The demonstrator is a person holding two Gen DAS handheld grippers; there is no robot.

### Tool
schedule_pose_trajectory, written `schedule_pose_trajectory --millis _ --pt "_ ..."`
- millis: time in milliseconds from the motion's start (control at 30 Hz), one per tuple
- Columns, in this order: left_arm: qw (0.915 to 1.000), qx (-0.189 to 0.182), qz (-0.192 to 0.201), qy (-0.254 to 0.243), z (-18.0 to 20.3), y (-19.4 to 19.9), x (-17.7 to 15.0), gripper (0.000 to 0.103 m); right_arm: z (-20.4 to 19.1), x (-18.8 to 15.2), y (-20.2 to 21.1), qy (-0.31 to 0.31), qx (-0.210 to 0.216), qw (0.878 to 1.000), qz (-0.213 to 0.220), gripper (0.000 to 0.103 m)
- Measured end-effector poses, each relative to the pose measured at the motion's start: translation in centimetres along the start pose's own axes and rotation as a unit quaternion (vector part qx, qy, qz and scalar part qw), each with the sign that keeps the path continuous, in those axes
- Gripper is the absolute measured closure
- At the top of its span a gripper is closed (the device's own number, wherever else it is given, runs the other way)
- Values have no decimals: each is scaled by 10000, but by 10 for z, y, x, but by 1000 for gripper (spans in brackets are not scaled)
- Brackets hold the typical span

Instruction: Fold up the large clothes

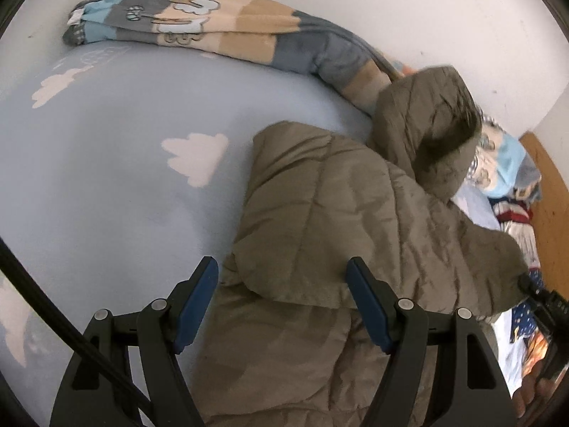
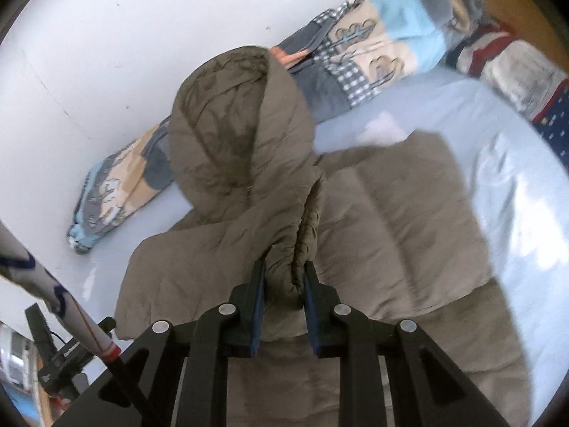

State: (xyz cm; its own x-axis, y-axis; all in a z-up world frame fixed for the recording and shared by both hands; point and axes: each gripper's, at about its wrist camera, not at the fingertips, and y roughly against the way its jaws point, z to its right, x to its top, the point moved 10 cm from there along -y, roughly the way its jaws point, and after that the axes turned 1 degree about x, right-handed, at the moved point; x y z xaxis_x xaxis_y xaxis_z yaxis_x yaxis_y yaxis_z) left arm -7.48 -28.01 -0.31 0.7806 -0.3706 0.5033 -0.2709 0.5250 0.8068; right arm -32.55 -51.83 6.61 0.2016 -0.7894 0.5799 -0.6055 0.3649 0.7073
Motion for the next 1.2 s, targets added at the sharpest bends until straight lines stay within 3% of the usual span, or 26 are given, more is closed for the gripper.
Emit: schedule_pose_trajectory --millis 267,633,800,967,1033,1200 --pt "9996 131 -134 -221 10 -10 -10 29 44 0 -1 -179 -311 9993 -38 81" --pt "9983 251 -392 -364 9 -30 -26 27 77 -24 -36 -372 -623 9964 -449 80" --pt "9979 355 -350 -423 10 -24 -24 27 84 -28 -39 -512 -538 9954 -601 73" --pt "9959 472 399 -664 23 15 -1 27 84 -23 -9 -572 -564 9956 -488 50" --pt "9941 438 562 -820 33 23 1 27 81 -19 7 -466 -688 9962 -279 50" --pt "9916 436 287 -1179 52 3 -18 27 42 -11 19 161 -572 9982 -20 50"
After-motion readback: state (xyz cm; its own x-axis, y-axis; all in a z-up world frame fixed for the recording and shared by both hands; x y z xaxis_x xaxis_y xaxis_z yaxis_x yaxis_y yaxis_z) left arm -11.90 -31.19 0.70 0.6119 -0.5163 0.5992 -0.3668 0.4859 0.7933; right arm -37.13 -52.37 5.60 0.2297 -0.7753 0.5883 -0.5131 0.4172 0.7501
